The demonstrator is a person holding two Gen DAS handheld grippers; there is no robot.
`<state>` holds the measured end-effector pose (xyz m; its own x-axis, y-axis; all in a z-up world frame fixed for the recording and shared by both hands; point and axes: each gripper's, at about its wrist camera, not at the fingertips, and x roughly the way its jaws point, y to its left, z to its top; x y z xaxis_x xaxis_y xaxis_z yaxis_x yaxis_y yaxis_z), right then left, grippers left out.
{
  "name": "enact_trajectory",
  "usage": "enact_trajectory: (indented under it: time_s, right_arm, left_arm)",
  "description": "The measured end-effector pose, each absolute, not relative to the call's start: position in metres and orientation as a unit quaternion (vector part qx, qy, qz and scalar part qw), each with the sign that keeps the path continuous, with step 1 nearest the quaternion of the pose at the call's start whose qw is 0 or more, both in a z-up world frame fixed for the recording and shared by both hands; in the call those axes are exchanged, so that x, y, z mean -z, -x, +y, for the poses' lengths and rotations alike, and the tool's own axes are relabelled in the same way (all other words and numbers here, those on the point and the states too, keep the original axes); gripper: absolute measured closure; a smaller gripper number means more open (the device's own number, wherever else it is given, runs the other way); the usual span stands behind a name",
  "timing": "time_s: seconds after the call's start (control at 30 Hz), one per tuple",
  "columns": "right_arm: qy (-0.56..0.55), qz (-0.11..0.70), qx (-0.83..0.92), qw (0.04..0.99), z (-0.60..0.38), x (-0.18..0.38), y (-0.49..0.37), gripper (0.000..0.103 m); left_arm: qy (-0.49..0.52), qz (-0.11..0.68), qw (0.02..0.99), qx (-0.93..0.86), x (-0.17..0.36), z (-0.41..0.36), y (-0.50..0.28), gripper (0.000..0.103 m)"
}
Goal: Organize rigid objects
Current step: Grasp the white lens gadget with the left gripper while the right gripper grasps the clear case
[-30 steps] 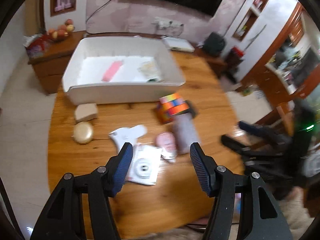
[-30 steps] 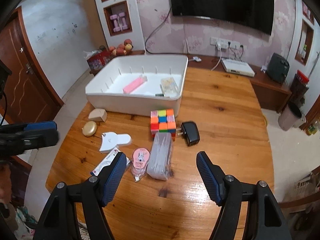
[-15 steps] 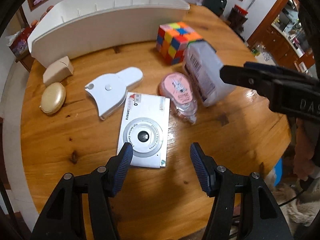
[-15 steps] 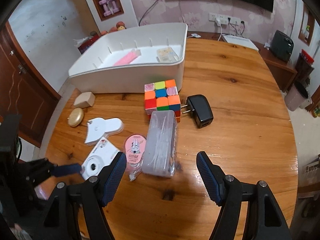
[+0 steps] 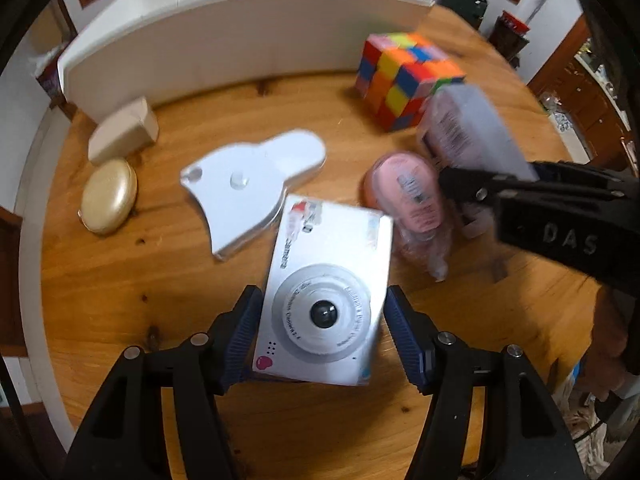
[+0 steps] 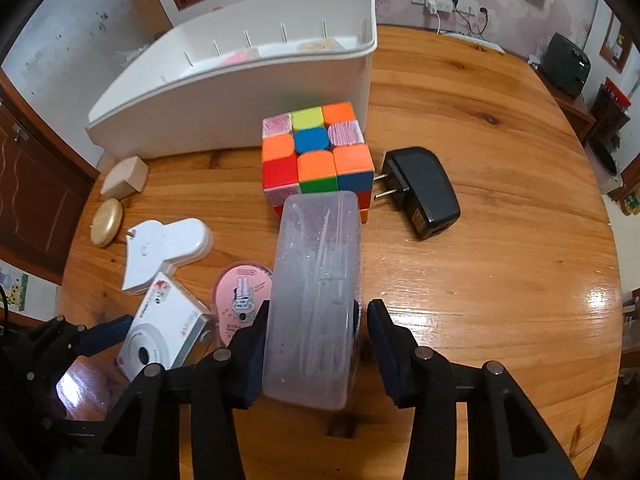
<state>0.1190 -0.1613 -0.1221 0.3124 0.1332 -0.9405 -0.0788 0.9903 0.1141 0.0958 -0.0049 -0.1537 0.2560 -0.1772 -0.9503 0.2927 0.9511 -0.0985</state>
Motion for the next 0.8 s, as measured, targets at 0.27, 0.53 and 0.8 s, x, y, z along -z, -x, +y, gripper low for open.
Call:
enact_trajectory:
  time_s: [0.27,0.53,0.8]
  right_arm:
    - [0.000,0.578,-0.056,0.814,-0.155,0.121,-0.125,0.062]
    - [0.021,0.580,-0.050,0.812,-0.150,0.121,-0.129,0.068]
    - [0.043,0.569,-0.047,0.820,-0.149,0.109,-0.114,0.069]
  left_arm:
    - [-0.071,0.593,0.790,0.141,0.154,-0.010,-0.097,0.035]
    - [-0.067,0.596,0.788,0.141,0.151,-0.008,-0.097,0.041]
    - [-0.056,0.598,0.786,0.146,0.141,-0.003,-0.091,0.042]
